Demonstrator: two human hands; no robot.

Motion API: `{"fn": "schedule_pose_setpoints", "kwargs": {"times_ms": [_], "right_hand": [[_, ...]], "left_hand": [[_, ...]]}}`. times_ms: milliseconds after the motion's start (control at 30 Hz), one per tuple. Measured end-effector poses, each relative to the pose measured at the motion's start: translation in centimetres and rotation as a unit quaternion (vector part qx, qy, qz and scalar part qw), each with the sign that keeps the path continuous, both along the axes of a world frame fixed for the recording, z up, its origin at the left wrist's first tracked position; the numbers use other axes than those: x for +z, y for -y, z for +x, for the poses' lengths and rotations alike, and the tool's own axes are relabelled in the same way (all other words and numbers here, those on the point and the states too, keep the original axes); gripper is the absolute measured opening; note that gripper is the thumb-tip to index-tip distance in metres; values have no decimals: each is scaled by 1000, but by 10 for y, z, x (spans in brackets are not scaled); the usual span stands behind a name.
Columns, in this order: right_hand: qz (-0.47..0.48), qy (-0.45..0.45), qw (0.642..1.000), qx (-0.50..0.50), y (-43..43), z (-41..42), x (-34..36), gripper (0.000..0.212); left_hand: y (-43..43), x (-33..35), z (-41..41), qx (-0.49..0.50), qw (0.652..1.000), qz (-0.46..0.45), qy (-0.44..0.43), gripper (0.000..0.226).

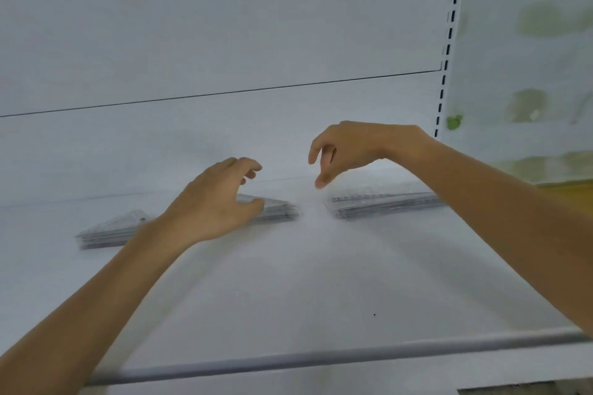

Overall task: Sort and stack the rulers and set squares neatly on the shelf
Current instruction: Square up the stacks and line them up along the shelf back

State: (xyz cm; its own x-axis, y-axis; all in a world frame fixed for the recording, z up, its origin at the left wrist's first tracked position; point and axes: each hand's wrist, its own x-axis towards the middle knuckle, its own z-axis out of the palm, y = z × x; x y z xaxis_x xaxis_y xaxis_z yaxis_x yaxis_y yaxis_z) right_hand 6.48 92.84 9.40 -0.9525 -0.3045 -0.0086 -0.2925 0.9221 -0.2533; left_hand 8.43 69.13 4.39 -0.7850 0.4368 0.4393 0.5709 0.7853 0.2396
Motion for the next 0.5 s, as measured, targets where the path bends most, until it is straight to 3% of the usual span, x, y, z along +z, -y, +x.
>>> {"fn": "schedule_pose_setpoints", "kwargs": {"times_ms": [300, 500], "right_hand": [[70, 82, 991, -79, -84, 25, -11, 80], [145, 127, 971, -141, -114, 28, -17, 87]], "left_hand": [[-111, -7, -1, -79, 987, -141, 17, 85], [-145, 3, -18, -64, 965, -242, 76, 101]]}}
